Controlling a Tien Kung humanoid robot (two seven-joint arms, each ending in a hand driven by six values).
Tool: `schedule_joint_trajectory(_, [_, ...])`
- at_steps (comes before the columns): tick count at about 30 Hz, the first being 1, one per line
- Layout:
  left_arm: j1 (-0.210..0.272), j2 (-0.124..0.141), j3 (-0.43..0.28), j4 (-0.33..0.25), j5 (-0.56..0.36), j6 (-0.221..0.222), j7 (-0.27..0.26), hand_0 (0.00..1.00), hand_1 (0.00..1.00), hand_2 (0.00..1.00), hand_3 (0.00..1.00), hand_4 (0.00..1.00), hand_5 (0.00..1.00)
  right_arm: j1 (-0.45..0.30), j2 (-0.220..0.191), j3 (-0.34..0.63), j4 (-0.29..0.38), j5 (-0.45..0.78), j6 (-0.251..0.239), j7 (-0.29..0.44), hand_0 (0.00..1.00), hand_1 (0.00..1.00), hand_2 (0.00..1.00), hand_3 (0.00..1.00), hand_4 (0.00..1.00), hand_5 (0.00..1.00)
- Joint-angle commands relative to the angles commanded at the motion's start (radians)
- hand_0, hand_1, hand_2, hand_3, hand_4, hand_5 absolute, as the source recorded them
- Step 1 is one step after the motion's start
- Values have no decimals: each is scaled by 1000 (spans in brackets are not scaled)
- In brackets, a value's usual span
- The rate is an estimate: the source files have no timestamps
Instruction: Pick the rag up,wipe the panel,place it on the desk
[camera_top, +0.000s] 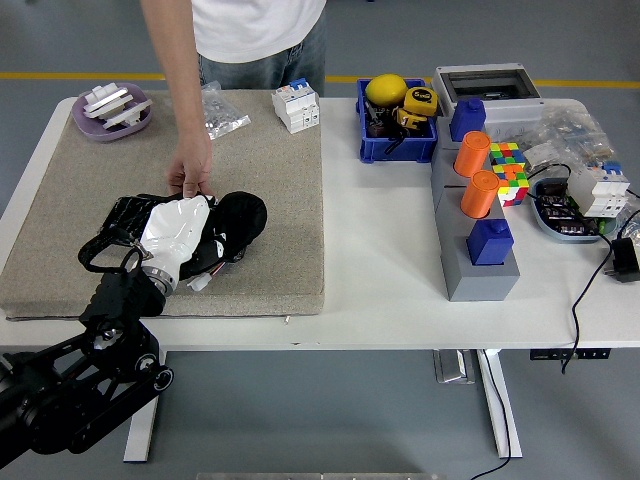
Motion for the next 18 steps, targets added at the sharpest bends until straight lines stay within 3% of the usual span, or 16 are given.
schedule_joint_trajectory(18, [13,27,-176,142,-4,13,-21,300,436,536,495,231,2,-4,-1,19,2,-8,-3,1,748,624,625,563,920,424])
